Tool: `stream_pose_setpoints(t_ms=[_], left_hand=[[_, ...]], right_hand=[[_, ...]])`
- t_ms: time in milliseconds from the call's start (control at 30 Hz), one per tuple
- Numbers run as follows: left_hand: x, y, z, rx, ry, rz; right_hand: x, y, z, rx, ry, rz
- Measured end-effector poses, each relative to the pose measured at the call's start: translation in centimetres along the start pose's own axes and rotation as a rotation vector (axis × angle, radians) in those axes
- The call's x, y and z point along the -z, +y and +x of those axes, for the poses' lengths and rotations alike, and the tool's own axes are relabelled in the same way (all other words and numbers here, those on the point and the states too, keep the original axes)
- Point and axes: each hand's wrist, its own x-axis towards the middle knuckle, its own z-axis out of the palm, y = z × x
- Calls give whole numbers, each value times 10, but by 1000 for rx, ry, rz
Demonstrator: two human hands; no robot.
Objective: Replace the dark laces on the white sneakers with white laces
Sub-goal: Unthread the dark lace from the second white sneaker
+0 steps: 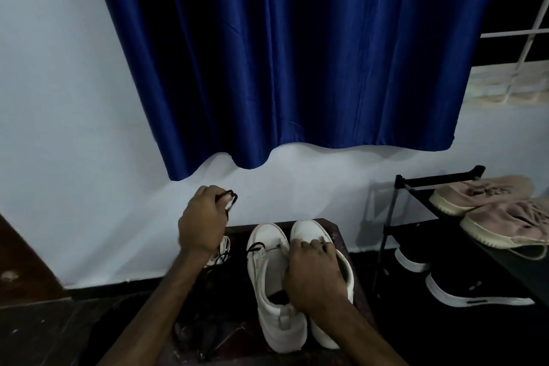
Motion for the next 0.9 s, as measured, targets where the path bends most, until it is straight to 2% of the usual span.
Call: stream_pose_setpoints(t_ms=[100,167,233,300,367,433,467,533,600,700,833,900], left_hand=[[1,-8,-9,99,-55,-202],[6,-15,-19,190,-18,-281],[9,-24,-33,211,-23,-192],[8,-33,-51,190,-118,-34],[4,-43,-69,159,-218,109],[-2,-47,-88,103,-208,242],[-6,-43,-98,54,-149,210],[-8,-30,-114,-42,-66,-55],[-13,-16,-124,-65,-107,-340],[-30,-14,-134,-107,-156,-595],[-46,-26,-145,-171,-131,-602],[-48,-28,-145,-159,-112,-551]], right_hand=[[2,1,0,17,-7,23],[5,1,0,20,22,40],[6,1,-1,36,31,68],[7,3,3,40,-4,146],[18,6,17,-25,-197,332],[26,7,36,-15,-255,448],[26,7,47,11,-255,413],[23,3,64,36,-317,363],[16,-2,76,73,-389,400],[4,-8,80,73,-461,440],[-17,-11,81,-10,-392,504],[-27,-12,83,-59,-294,493]])
